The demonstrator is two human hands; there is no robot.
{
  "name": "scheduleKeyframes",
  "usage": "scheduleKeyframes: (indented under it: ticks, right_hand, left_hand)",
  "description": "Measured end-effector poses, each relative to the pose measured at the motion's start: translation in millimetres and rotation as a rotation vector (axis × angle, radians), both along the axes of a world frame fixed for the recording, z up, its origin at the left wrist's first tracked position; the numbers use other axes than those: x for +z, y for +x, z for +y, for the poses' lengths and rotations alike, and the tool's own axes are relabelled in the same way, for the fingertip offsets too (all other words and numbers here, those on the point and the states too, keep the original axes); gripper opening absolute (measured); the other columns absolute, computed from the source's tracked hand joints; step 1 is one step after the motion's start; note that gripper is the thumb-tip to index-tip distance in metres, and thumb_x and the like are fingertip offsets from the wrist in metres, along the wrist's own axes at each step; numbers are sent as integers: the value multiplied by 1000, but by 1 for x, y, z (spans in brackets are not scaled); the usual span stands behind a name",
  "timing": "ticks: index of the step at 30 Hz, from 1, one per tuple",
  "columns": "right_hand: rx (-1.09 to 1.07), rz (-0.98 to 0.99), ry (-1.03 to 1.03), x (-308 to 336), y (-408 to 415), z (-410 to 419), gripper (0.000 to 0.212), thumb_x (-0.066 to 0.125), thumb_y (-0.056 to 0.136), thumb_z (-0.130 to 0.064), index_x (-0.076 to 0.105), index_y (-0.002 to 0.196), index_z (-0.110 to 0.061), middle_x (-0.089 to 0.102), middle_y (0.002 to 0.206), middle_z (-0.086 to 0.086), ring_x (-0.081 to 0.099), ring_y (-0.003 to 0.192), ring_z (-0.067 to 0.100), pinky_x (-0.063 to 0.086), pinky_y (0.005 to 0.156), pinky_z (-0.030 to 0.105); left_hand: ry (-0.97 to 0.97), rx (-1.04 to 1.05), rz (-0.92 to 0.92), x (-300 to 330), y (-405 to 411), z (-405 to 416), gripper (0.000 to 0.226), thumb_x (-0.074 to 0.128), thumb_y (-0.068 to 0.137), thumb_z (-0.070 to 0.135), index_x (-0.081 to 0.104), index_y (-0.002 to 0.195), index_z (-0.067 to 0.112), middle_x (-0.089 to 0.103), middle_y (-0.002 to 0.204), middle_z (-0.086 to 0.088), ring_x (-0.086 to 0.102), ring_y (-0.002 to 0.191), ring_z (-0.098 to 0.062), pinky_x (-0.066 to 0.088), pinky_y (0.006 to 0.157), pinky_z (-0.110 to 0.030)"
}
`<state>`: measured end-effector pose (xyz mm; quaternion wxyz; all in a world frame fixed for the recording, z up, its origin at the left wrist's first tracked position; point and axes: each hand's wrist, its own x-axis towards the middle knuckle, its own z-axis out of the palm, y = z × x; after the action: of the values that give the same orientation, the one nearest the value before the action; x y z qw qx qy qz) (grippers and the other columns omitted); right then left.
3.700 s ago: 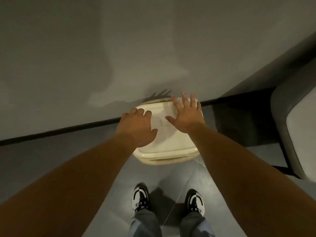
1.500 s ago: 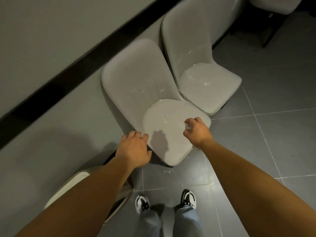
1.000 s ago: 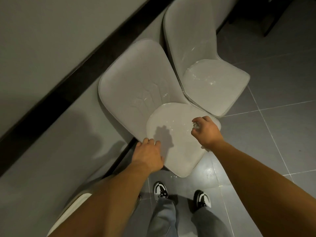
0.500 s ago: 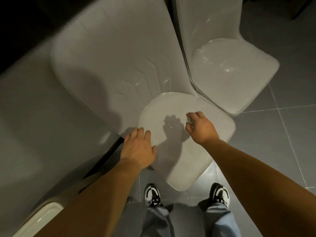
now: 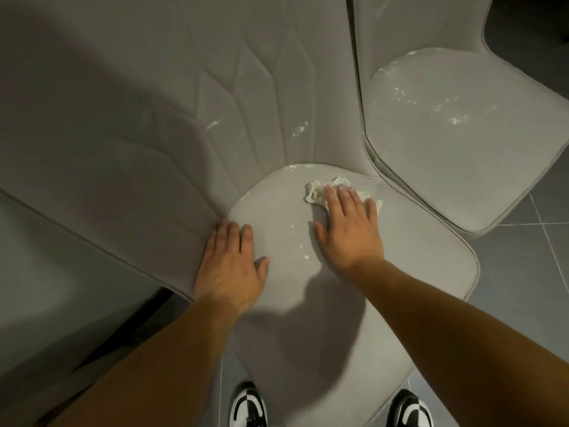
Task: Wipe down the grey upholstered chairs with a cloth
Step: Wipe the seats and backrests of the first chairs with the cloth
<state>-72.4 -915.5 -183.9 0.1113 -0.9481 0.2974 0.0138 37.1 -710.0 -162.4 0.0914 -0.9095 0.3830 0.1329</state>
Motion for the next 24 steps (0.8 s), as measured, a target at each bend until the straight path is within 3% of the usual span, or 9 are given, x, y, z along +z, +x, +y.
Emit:
scheduleKeyframes:
  ticks: [6, 12, 17, 21, 24]
  right_hand:
    - [0, 1, 26, -20, 9, -4, 65, 12, 97, -60, 16, 153, -27, 18, 162, 0, 2, 150, 18, -3, 121, 46]
    - [364, 34, 209, -3, 51, -11, 63, 12, 97, -61, 19, 153, -33, 17, 162, -7, 2, 150, 13, -3, 121, 39]
    - [637, 109, 154, -5, 93, 15, 54, 16, 101, -54, 19, 152, -37, 16, 161, -10, 2, 150, 15, -3, 120, 42]
    - [643, 162, 21, -11, 105, 5, 58, 10, 97, -59, 16, 152, -40, 12, 162, -13, 1, 150, 16, -3, 120, 46]
    - [429, 171, -14, -10, 98, -20, 63, 7, 94, -65, 18, 150, -41, 14, 161, -12, 6, 149, 19, 0, 119, 48]
  left_hand:
    - [-141, 71, 51, -44, 2, -7, 85, 1, 94, 71, -3, 162, 20, -6, 170, -13, -9, 156, -29, -5, 126, -43]
    - [-320, 113, -56, -56, -7, -9, 76, 29, 100, 60, 27, 161, 14, 19, 167, -18, 16, 155, -33, 18, 126, -49]
    - [-332, 159, -109, -56, -15, -8, 72, 34, 101, 52, 36, 156, 7, 24, 166, -17, 18, 156, -29, 23, 124, -50]
    - [-357, 177, -147, -57, -14, -9, 73, 38, 101, 50, 35, 155, 1, 28, 163, -22, 24, 153, -34, 27, 122, -50]
    - [-358, 182, -172, -58, -14, -8, 72, 41, 101, 50, 38, 154, 1, 29, 161, -27, 29, 150, -40, 27, 122, -51]
